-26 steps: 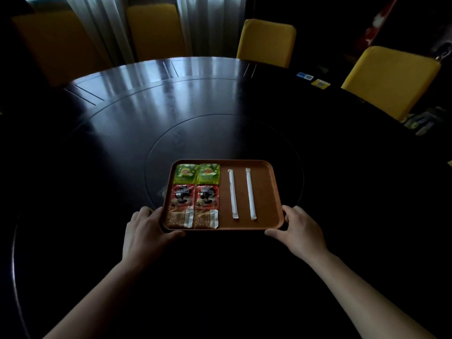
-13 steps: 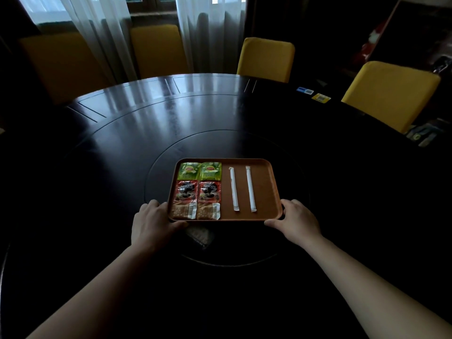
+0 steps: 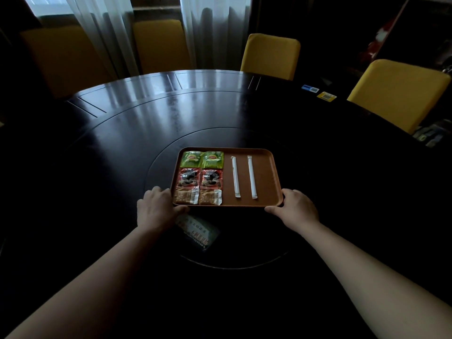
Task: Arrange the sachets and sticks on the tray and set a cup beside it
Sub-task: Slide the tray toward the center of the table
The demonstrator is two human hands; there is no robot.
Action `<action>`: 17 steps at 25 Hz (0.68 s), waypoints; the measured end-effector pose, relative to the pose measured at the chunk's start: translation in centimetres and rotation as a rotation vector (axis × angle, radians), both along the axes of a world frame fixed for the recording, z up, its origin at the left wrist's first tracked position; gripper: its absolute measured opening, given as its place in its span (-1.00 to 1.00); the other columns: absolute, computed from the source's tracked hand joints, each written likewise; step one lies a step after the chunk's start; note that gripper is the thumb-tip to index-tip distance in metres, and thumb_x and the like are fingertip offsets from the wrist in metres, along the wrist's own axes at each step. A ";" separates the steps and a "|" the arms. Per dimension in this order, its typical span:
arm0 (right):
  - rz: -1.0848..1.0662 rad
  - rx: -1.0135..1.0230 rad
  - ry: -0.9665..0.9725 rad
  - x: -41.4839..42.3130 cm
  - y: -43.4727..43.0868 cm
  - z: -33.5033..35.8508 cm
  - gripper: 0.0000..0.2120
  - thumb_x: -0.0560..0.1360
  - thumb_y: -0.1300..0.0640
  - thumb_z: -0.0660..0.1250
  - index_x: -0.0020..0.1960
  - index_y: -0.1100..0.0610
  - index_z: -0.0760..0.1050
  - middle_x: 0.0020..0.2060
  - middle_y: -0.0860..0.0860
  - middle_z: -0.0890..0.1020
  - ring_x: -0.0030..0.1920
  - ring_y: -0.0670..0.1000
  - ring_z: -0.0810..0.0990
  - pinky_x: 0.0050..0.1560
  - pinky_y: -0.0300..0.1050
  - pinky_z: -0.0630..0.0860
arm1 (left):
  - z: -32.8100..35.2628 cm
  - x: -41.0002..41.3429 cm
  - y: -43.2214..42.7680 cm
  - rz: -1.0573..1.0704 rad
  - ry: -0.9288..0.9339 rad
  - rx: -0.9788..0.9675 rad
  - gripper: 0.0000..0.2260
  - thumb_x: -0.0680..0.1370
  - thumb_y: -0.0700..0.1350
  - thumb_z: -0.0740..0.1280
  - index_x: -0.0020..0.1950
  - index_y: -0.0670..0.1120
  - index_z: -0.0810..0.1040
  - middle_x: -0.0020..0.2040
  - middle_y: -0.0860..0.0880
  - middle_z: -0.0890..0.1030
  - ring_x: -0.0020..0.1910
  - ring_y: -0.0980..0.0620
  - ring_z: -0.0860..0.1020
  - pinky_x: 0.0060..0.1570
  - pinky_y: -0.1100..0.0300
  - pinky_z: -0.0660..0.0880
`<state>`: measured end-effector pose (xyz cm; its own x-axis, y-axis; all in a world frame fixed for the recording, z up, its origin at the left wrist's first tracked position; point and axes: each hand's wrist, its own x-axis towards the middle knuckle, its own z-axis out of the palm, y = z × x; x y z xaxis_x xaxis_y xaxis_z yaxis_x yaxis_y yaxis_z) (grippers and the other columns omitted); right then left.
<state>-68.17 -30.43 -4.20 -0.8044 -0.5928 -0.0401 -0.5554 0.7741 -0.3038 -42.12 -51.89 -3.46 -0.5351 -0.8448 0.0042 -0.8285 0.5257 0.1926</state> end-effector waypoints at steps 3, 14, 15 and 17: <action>0.003 -0.009 -0.015 -0.2 0.0 -0.1 -0.54 0.27 -0.26 0.51 0.03 -0.02 0.57 -0.04 0.01 0.61 -0.05 0.06 0.60 -0.17 -0.14 0.43 | -0.4 0.0 0.1 0.026 0.026 0.003 -0.52 0.39 0.28 0.43 0.17 0.00 0.59 -0.01 -0.10 0.53 0.02 -0.13 0.50 -0.05 -0.04 0.38; -0.074 0.034 -0.124 3.3 2.7 2.3 -0.54 0.48 -0.12 0.39 0.25 0.11 0.44 0.14 0.10 0.56 0.10 0.15 0.59 0.00 -0.03 0.53 | 1.4 2.6 7.1 0.042 0.166 0.095 -0.48 0.48 0.19 0.37 0.36 0.02 0.37 0.18 -0.11 0.47 0.15 -0.14 0.45 0.12 -0.10 0.42; -0.095 0.006 -0.155 4.2 3.8 2.6 -0.54 0.49 -0.09 0.38 0.29 0.11 0.43 0.14 0.09 0.57 0.11 0.14 0.59 0.04 -0.03 0.53 | 1.5 3.8 9.1 -0.003 0.159 0.070 -0.49 0.48 0.18 0.37 0.36 0.03 0.39 0.19 -0.11 0.46 0.16 -0.13 0.44 0.12 -0.10 0.42; -0.111 -0.051 -0.199 6.6 6.8 3.2 -0.60 0.51 -0.05 0.38 0.27 0.10 0.48 0.07 0.04 0.61 0.08 0.09 0.60 0.05 -0.05 0.54 | 1.0 6.6 13.8 -0.123 0.156 0.006 -0.51 0.46 0.15 0.38 0.34 0.02 0.46 0.19 -0.09 0.49 0.16 -0.12 0.47 0.13 -0.10 0.45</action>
<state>-61.62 -23.61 -1.02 -0.8441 -0.5062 -0.1771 -0.3924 0.8081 -0.4393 -35.54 -38.06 -2.43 -0.6275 -0.7733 0.0907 -0.7179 0.6198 0.3170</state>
